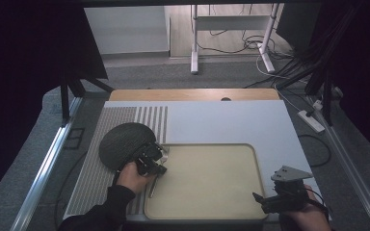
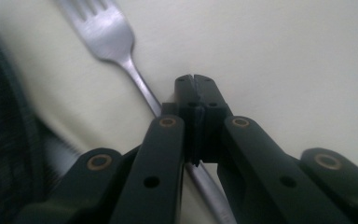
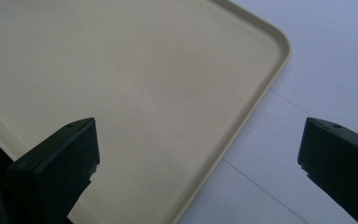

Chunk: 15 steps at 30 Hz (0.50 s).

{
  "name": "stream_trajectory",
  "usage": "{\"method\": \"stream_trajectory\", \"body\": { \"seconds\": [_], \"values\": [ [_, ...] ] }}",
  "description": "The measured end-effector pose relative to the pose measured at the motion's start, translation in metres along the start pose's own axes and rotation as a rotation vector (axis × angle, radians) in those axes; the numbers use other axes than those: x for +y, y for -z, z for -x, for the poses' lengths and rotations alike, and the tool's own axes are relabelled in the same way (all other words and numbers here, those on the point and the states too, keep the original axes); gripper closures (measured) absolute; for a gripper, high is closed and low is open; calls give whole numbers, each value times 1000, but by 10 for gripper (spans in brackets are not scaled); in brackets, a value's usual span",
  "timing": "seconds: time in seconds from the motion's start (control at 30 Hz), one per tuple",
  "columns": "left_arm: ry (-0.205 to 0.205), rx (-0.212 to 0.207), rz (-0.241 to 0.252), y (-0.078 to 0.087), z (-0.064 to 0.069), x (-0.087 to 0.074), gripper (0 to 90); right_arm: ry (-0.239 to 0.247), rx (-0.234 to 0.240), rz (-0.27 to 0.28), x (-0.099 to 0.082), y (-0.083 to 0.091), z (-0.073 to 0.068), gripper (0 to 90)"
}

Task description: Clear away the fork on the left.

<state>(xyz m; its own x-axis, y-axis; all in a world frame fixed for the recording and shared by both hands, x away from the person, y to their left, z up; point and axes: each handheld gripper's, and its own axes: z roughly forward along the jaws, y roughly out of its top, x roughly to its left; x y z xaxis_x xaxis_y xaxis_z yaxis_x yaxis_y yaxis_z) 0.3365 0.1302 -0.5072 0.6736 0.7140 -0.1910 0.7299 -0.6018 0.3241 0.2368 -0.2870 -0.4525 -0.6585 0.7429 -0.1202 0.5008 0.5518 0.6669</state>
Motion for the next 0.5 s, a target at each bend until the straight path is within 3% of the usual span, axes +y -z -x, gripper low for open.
{"method": "stream_trajectory", "body": {
  "seconds": [0.2, 0.4, 0.5],
  "values": [
    [14, -18, 18, 1, -6, -3, 849, 0, 1, -1, 0, 0, 0, 0],
    [-62, 20, 76, 7, -1, -1, 632, 0, 0, 0, 0, 0, 0, 0],
    [-76, 22, 118, 9, -3, -3, 531, 0, 0, 0, 0, 0, 0, 0]
  ]
}}
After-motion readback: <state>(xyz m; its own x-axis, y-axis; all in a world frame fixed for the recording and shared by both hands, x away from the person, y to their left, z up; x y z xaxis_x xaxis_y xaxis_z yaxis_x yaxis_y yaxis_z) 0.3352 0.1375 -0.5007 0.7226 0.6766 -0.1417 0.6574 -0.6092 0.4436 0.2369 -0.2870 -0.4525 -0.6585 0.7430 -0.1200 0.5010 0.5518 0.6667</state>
